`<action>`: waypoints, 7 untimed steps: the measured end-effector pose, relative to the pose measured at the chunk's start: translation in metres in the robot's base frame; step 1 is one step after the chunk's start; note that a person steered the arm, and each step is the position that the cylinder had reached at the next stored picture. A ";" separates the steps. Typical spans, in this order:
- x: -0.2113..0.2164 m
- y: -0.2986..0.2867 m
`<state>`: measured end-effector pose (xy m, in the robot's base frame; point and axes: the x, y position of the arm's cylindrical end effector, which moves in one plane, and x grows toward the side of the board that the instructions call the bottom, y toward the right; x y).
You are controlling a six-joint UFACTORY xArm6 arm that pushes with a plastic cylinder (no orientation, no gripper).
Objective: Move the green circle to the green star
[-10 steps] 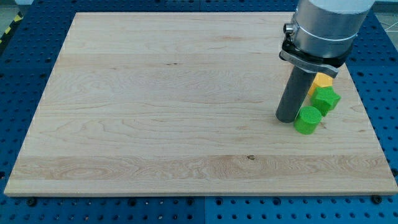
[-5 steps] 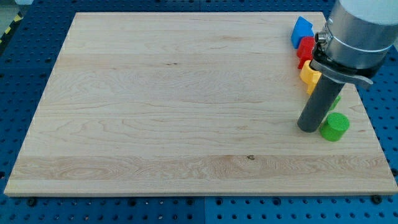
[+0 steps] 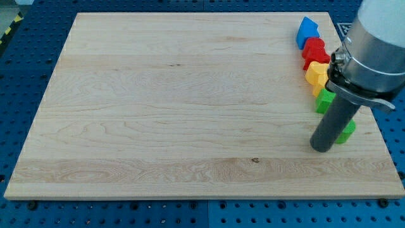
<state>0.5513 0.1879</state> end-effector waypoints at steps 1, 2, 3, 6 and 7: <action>0.005 0.021; 0.005 0.028; 0.005 0.028; 0.000 0.029; -0.004 0.029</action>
<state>0.5472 0.2169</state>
